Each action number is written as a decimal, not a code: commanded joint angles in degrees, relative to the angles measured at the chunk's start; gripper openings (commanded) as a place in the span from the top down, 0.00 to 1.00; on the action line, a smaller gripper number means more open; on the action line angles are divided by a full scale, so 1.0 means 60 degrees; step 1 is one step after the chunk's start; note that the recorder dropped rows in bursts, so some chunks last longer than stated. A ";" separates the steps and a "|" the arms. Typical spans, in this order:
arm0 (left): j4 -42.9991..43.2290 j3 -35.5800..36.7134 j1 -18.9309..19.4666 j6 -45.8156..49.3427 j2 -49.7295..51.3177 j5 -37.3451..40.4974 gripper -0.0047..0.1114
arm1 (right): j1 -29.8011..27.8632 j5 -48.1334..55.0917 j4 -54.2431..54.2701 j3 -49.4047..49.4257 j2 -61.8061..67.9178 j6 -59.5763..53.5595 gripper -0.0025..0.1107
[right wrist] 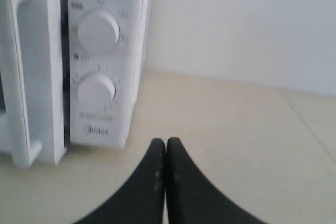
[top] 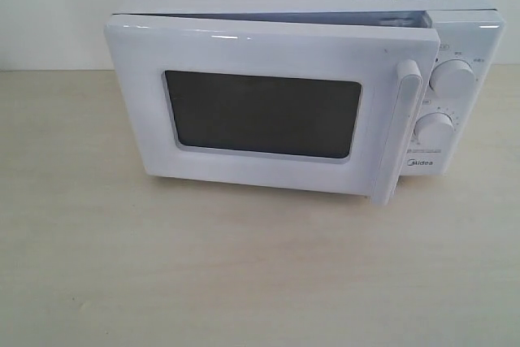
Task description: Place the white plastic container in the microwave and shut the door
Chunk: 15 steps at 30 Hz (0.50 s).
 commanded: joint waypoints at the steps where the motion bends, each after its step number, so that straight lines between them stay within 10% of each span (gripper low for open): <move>1: -0.0065 -0.0037 -0.0057 -0.0525 -0.1370 0.0295 0.92 | 0.0032 -0.2577 0.0027 -0.0005 -0.0038 -0.0089 0.98; 15: 0.0945 -0.0037 -0.0057 -0.2206 -0.4151 0.0820 0.92 | 0.0032 -0.5760 0.0305 -0.0005 -0.0038 0.1354 0.98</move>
